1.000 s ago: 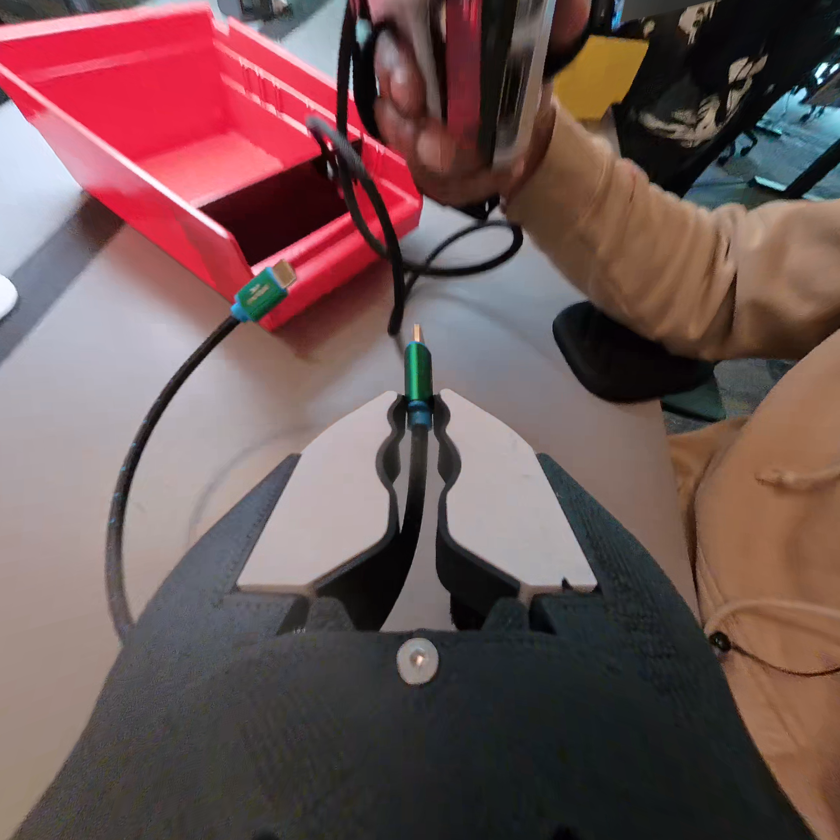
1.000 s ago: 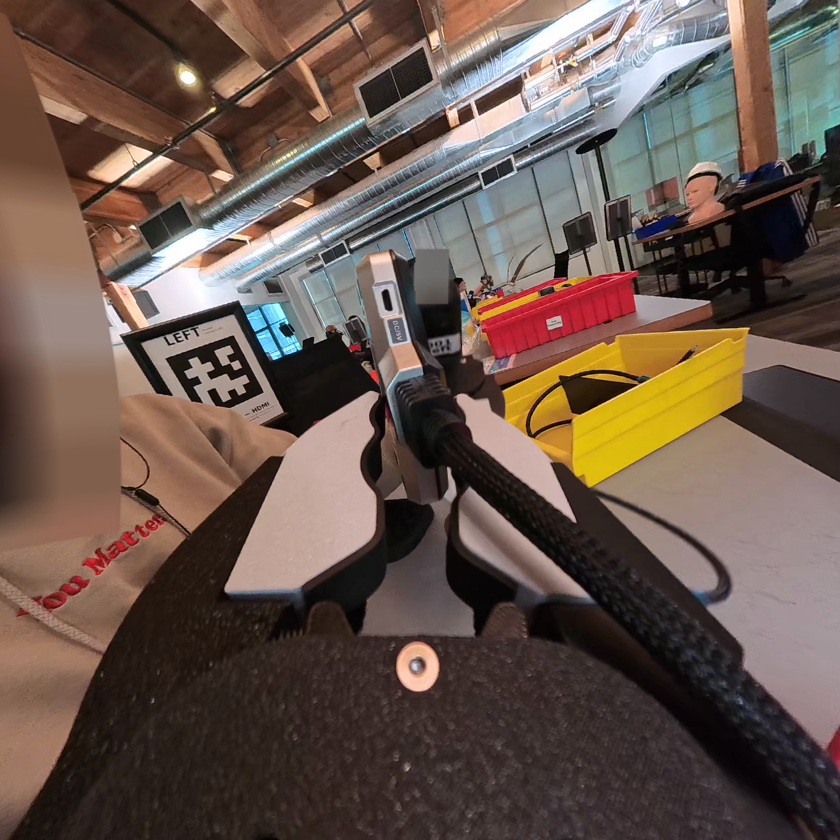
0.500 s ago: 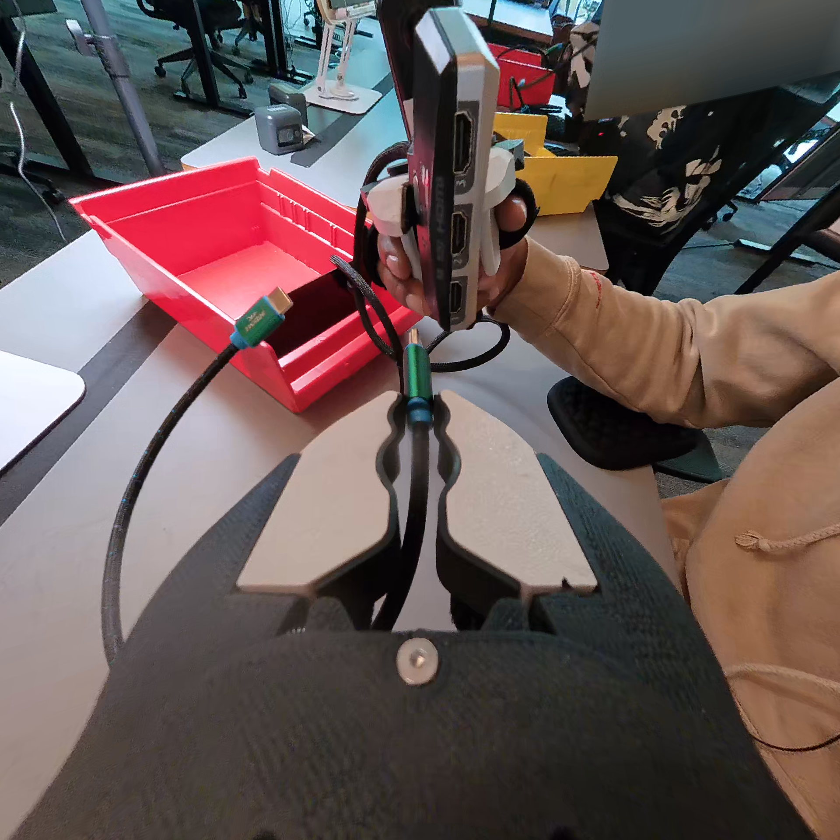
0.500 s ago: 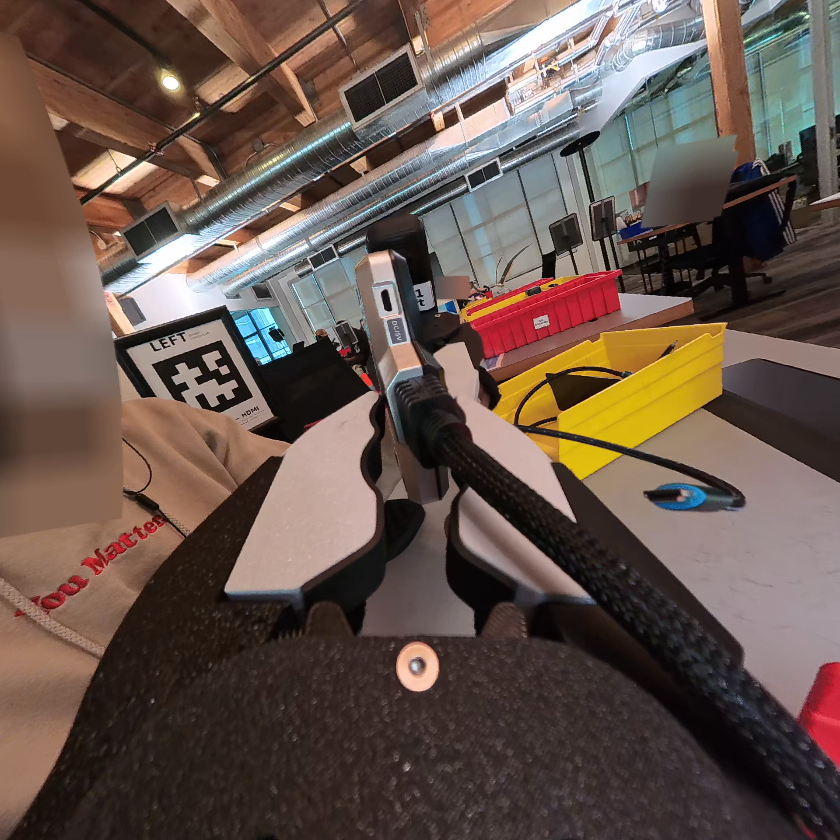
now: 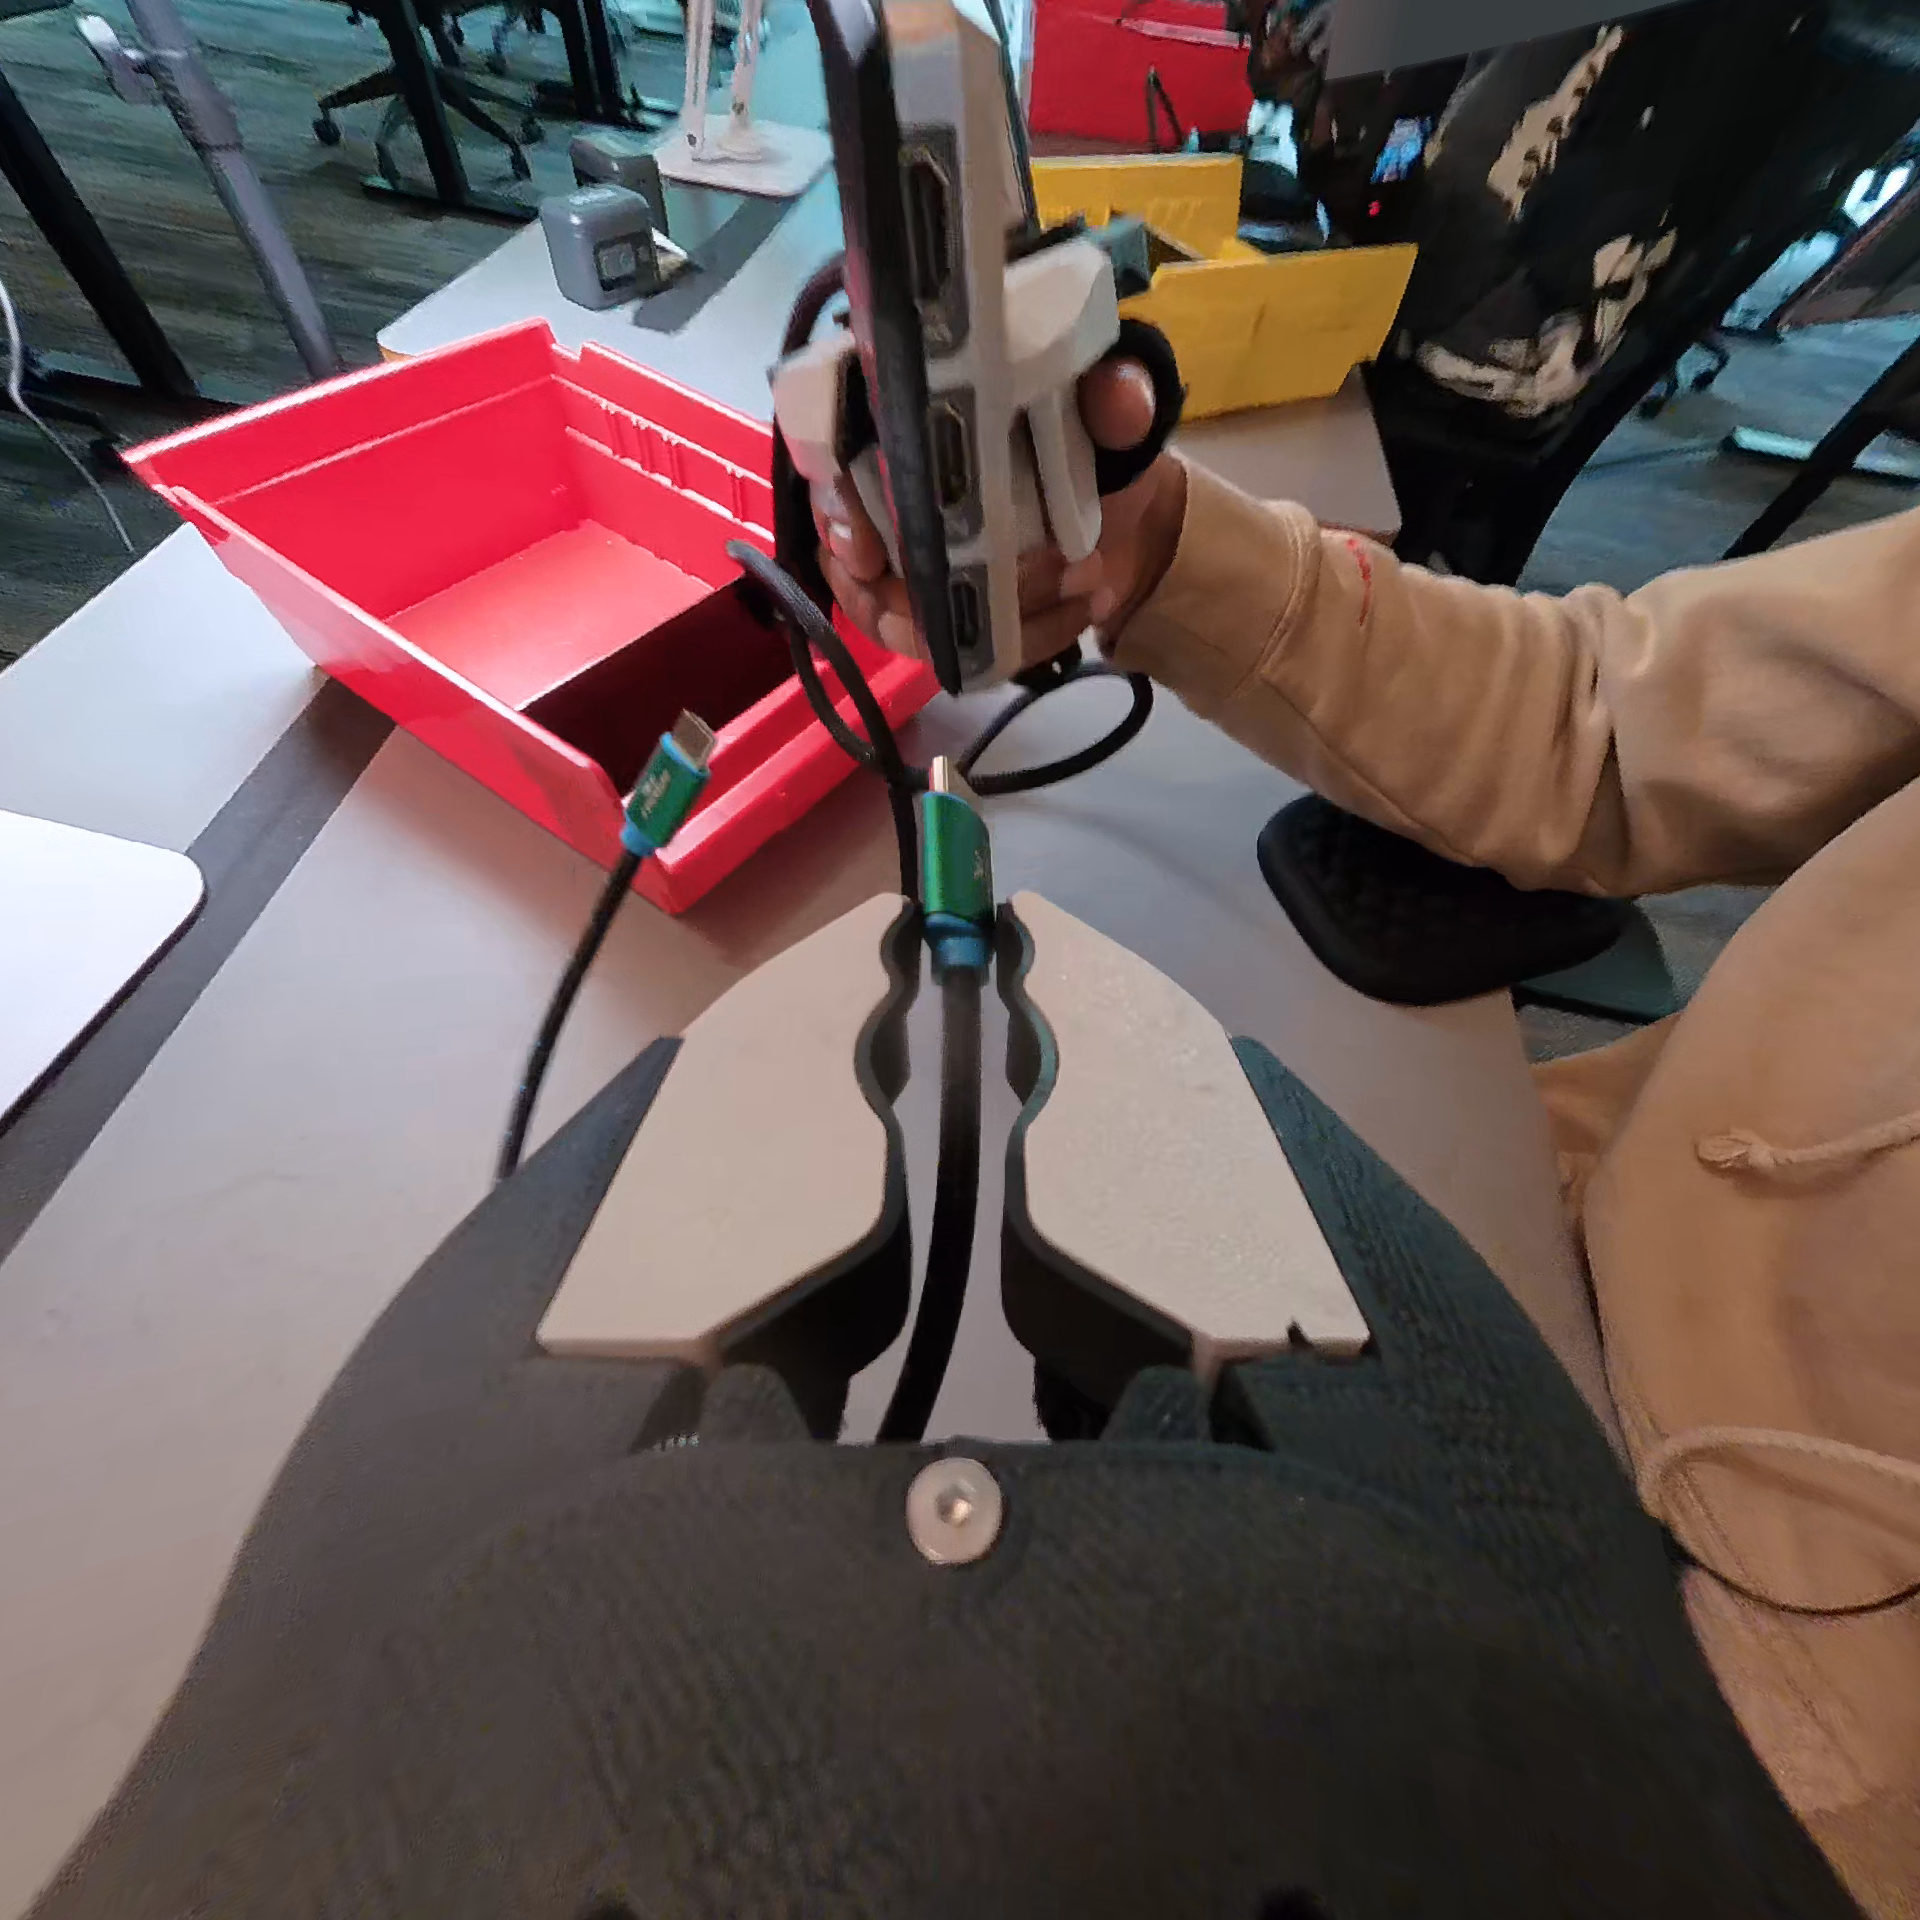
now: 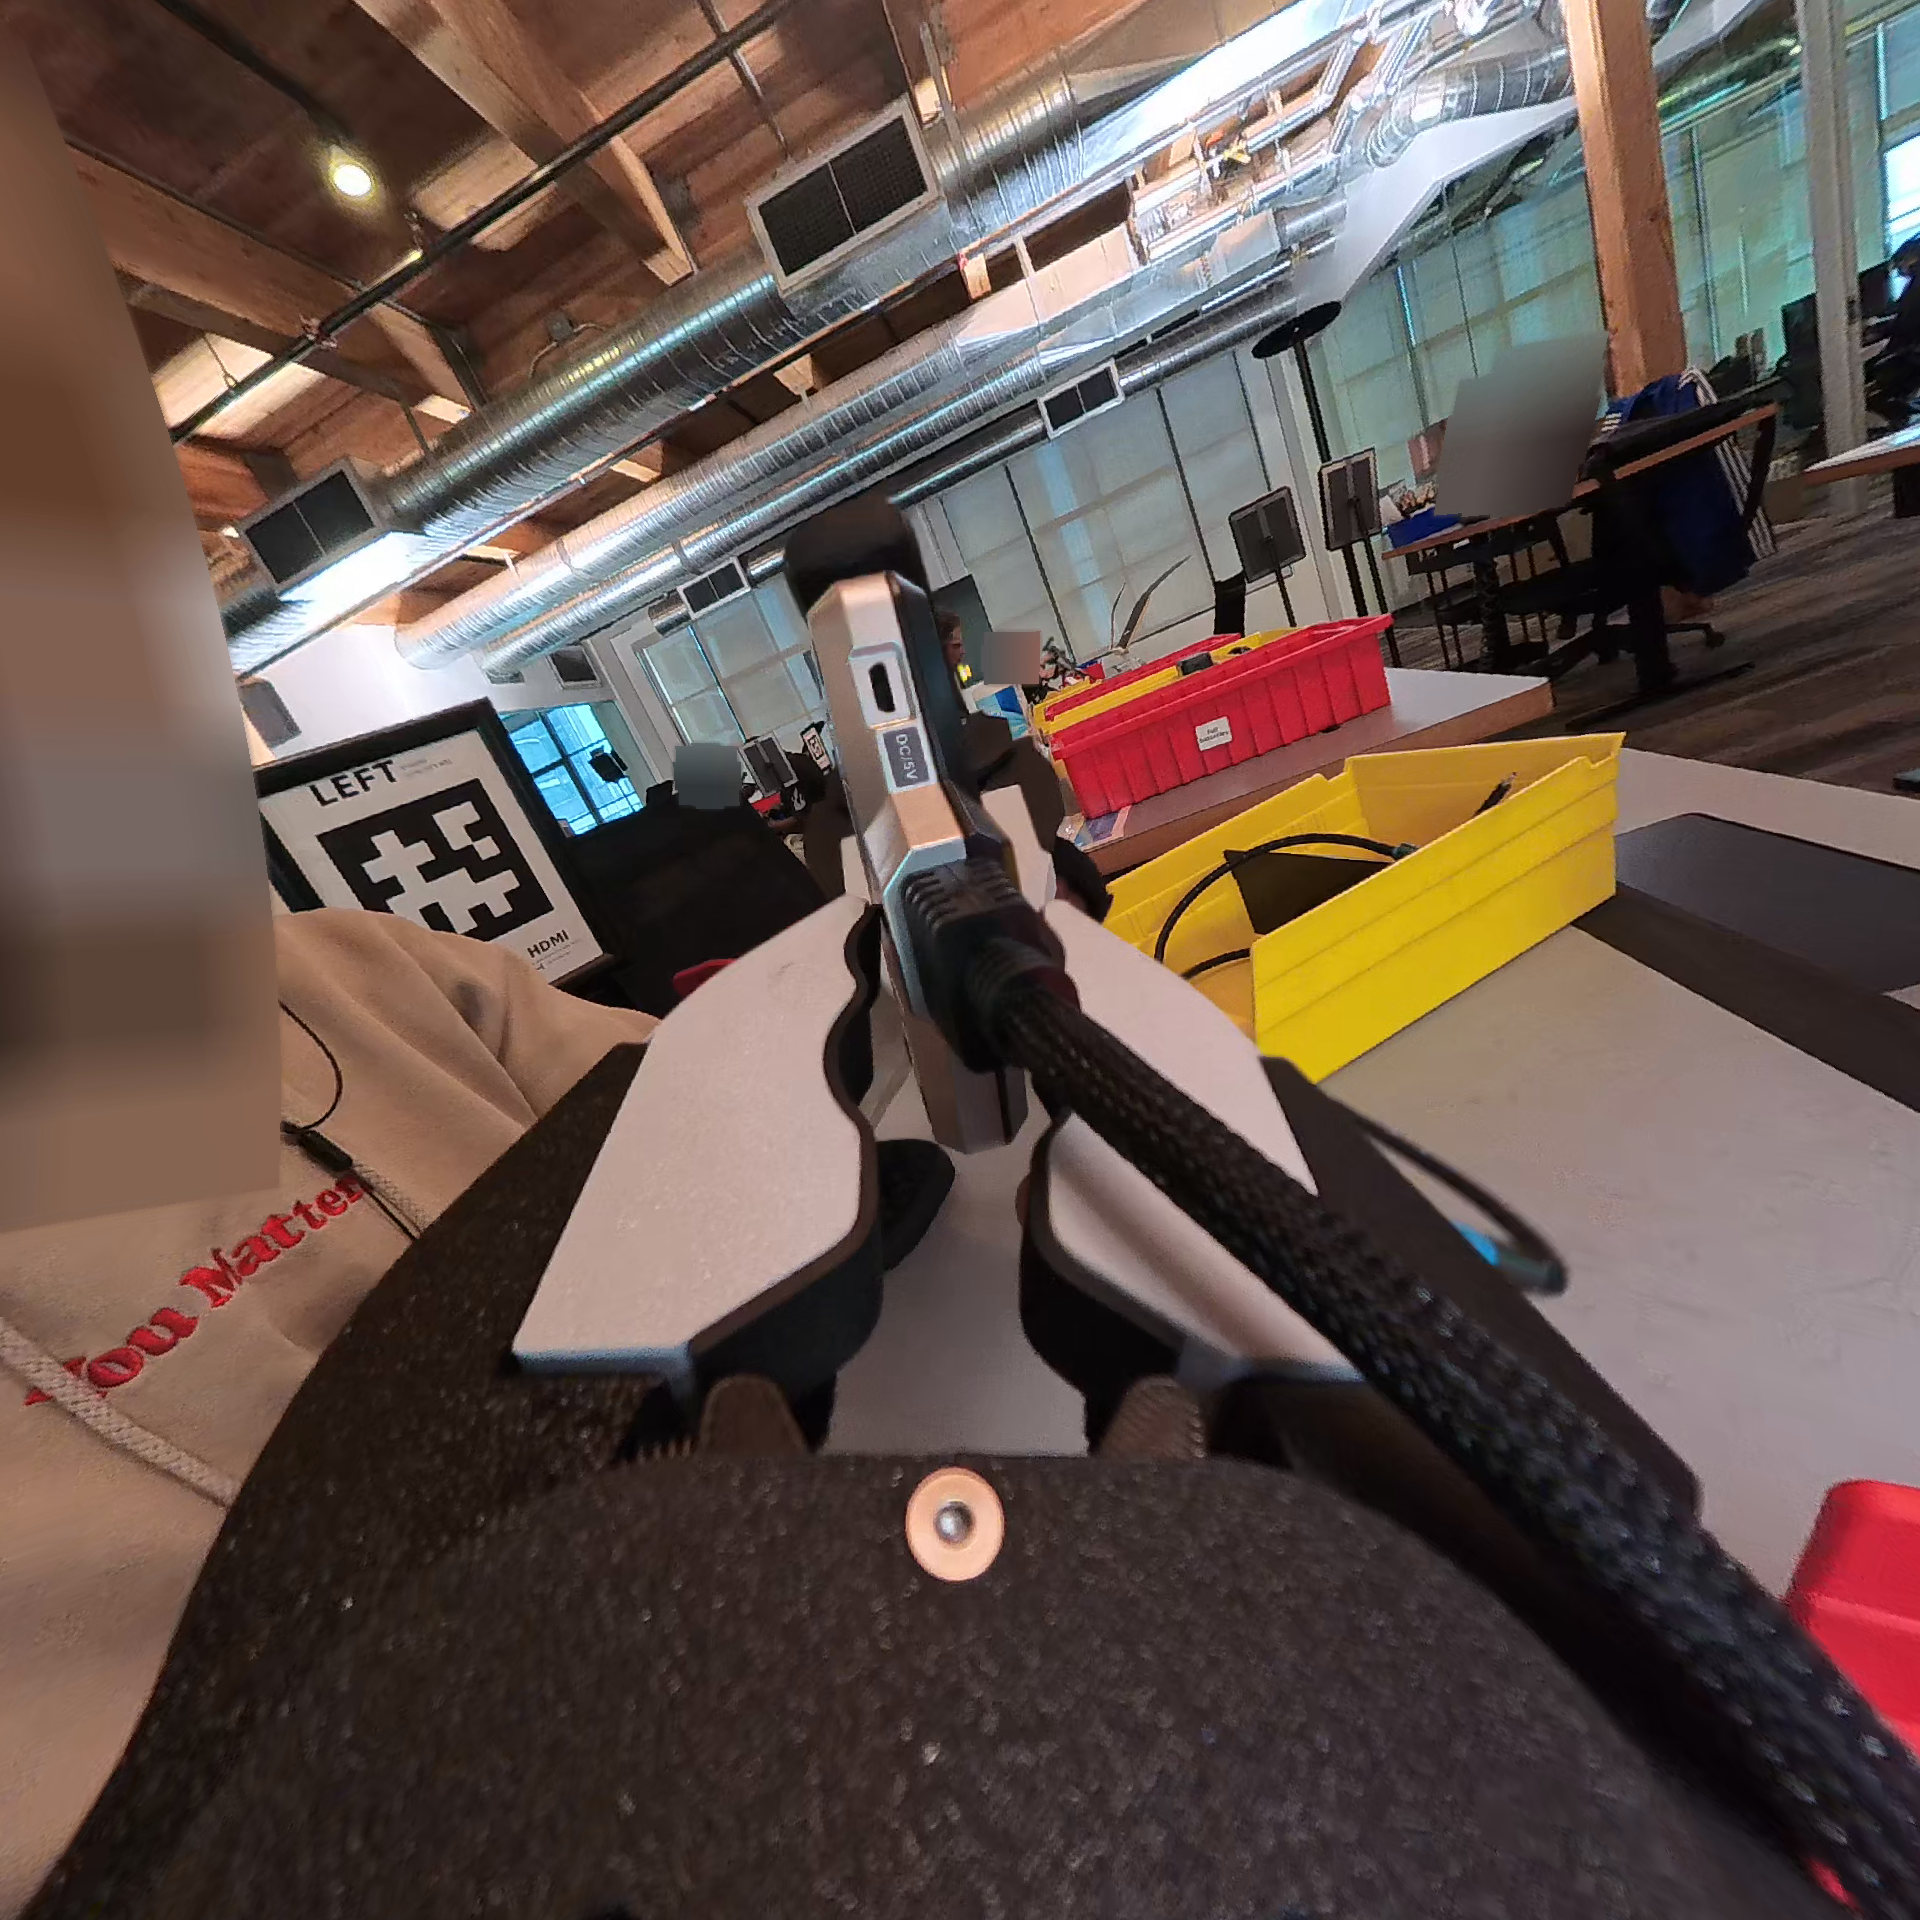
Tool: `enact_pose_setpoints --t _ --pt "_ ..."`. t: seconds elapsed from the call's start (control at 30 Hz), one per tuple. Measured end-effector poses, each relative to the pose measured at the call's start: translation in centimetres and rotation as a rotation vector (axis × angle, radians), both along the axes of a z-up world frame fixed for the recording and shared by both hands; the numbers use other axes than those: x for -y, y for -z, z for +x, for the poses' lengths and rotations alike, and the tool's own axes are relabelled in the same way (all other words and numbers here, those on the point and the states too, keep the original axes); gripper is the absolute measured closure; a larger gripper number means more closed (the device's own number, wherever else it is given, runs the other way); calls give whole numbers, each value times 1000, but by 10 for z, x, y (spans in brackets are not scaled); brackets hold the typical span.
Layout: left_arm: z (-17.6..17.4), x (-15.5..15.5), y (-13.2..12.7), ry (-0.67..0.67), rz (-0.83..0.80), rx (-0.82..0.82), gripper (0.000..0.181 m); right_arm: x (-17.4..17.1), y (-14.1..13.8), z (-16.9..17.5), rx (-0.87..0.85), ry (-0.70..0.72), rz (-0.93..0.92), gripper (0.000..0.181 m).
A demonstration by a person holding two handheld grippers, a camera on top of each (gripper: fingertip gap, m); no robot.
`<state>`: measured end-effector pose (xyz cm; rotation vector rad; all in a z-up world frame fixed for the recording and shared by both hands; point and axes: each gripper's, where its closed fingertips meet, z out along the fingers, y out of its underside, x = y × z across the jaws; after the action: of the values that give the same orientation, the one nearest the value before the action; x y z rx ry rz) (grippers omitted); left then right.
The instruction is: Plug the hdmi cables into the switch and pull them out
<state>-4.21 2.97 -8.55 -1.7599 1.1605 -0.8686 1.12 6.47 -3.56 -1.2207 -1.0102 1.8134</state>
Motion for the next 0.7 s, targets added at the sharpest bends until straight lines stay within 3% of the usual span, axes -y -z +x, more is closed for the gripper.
enact_pose_setpoints --t 0.13,0.27,0.4,0.47,0.53,0.7 --pt "2 8 3 24 58 -80 166 -7 -6 9 -21 31 -11 155" --pt "7 28 -10 85 37 -64 166 -10 -11 16 -40 48 -12 155" --pt "9 68 -42 261 -136 122 166 -9 -17 22 -53 52 -6 155" --pt "3 69 -45 314 -241 211 166 -9 -18 23 -54 54 -4 155" --pt "-4 47 -29 290 -388 275 166 -9 -18 23 -52 56 -5 155" --pt "-21 -23 64 69 -657 246 164 -9 -17 22 -41 58 -9 155"
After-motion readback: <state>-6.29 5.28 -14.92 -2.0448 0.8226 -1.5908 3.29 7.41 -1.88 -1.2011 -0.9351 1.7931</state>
